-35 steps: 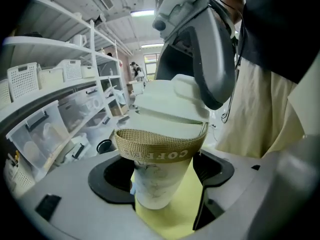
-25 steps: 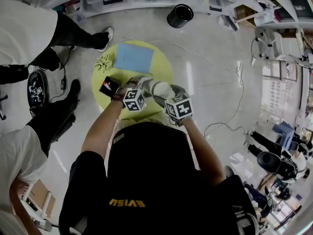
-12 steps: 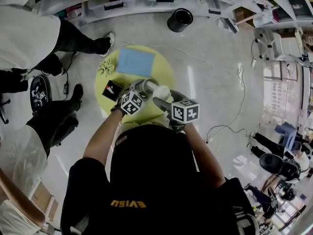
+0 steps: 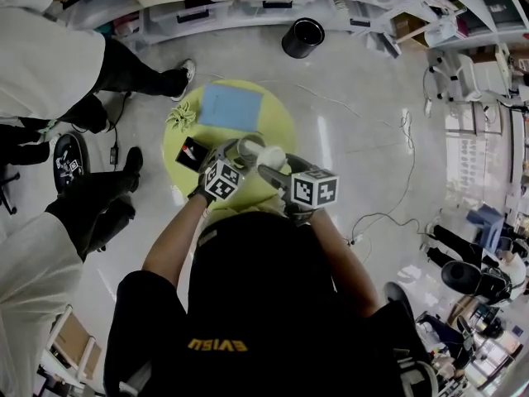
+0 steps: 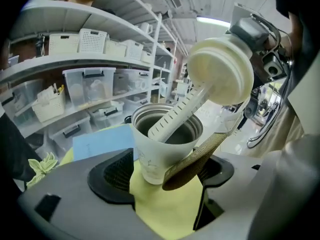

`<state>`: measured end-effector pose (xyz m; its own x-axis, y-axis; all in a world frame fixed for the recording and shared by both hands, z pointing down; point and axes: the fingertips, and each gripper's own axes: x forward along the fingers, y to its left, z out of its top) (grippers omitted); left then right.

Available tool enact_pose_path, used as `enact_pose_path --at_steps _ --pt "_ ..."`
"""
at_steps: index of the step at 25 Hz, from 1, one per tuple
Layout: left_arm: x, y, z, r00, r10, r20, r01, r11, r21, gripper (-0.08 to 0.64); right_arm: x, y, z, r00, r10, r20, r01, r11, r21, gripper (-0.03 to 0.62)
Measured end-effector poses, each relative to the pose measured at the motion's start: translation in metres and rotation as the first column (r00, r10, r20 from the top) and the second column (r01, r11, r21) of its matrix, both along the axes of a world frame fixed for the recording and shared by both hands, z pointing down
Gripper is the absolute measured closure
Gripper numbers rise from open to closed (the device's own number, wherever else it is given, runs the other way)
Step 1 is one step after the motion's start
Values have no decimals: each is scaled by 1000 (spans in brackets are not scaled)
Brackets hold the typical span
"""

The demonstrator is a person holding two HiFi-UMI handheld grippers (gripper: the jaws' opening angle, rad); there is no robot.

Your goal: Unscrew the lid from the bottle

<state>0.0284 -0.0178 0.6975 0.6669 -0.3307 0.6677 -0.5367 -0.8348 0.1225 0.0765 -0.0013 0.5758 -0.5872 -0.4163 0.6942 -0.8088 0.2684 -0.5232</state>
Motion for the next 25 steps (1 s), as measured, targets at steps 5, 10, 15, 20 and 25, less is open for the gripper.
enact_pose_path --at_steps 5,10,15,20,25 --pt "-19 9 -23 997 -71 -11 71 997 34 179 7 4 -7 998 42 41 -43 999 5 172" --pt "-52 25 -41 993 -121 15 120 992 28 181 14 2 -11 989 111 97 -111 994 -3 173" --pt "-97 51 -39 985 -78 154 68 995 67 201 25 4 -12 966 193 172 -189 981 -40 183" --pt "-137 49 -60 971 -221 86 217 975 51 242 35 4 -11 921 279 273 -260 960 -104 183" --pt "-162 23 -107 843 -499 -199 488 866 -105 281 39 6 -7 873 343 347 -300 938 -170 184"
